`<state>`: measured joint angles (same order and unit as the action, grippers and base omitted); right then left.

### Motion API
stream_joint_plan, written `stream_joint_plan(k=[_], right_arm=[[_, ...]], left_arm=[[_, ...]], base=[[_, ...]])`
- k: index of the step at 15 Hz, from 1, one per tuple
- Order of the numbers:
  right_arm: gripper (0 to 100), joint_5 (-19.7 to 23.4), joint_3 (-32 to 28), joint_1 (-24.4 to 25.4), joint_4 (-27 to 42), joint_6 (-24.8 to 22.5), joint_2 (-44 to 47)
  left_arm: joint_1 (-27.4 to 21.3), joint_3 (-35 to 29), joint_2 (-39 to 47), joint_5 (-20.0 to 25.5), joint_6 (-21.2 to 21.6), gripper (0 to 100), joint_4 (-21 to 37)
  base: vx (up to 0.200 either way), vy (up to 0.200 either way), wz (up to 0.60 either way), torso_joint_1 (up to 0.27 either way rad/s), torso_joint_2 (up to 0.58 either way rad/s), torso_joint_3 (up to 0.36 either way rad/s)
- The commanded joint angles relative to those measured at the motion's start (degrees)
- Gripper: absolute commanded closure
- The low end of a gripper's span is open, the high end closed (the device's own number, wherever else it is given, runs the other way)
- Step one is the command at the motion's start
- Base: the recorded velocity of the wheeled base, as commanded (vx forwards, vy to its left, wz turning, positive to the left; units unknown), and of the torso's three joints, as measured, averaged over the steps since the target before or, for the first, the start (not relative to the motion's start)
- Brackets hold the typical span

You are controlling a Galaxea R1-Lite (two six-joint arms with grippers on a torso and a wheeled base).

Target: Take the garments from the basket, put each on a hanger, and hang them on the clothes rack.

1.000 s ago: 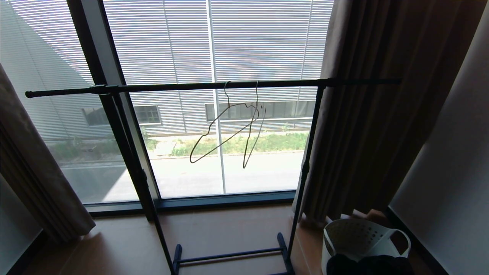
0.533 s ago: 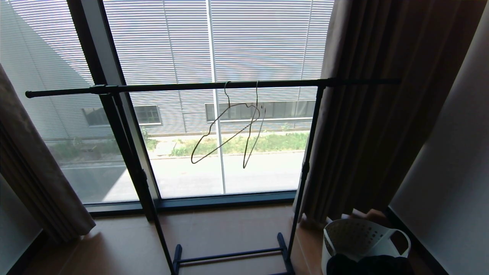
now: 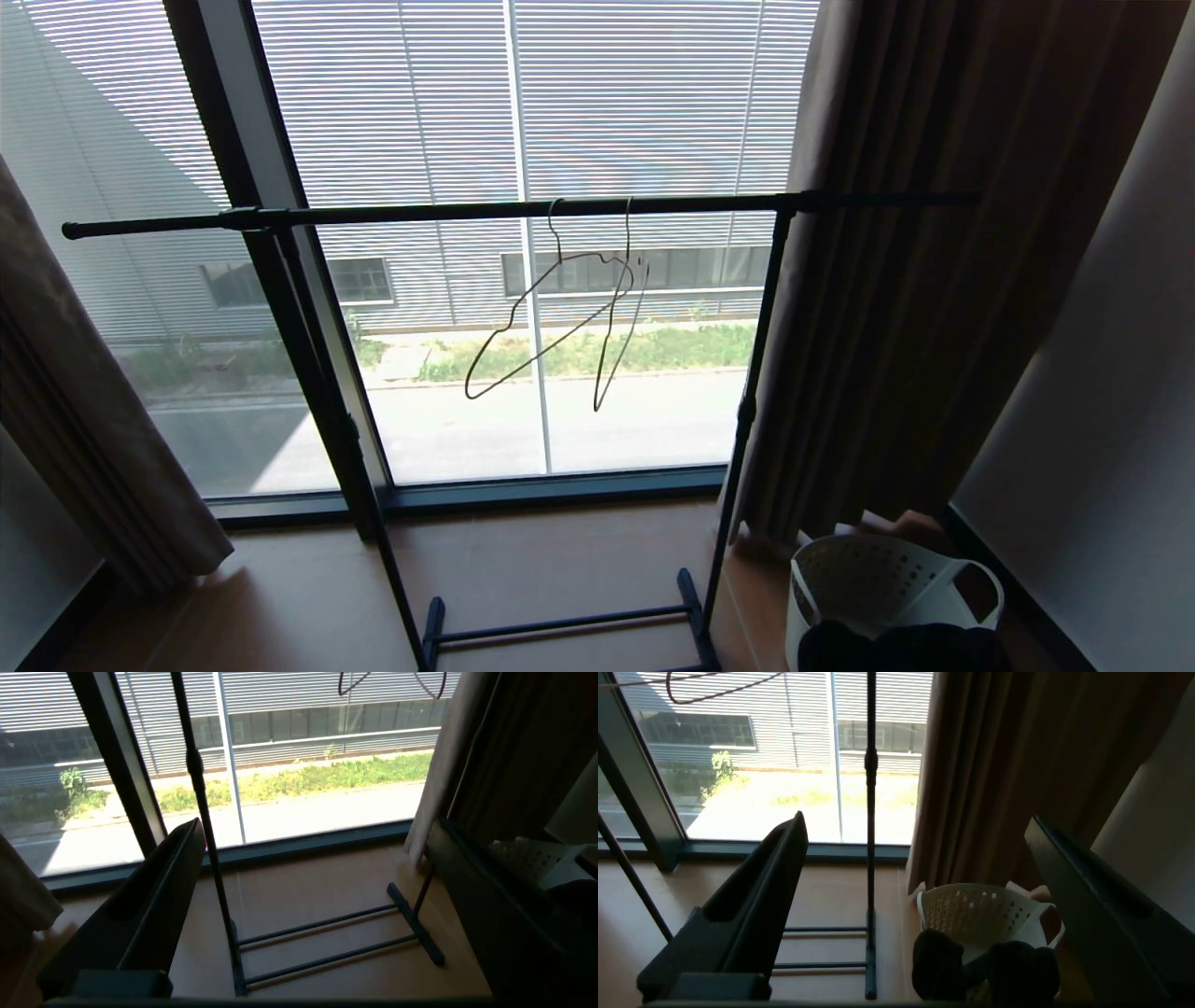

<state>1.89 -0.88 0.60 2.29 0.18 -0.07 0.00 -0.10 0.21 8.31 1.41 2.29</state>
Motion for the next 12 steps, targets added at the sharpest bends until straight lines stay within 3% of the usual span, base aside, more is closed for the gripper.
stream_joint_plan(k=[1,12], right_arm=[[0,0.0,0.0,0.0,0.0,0.0,0.1],[0,0.0,0.0,0.0,0.0,-0.8,0.1]], left_arm=[[0.0,0.0,0.0,-0.1,0.0,0,0.0],[0.0,0.0,0.0,0.0,0.0,0,0.0]], base=[[0.000,0.000,0.00,0.000,0.00,0.000],[0.000,0.000,0.00,0.000,0.00,0.000]])
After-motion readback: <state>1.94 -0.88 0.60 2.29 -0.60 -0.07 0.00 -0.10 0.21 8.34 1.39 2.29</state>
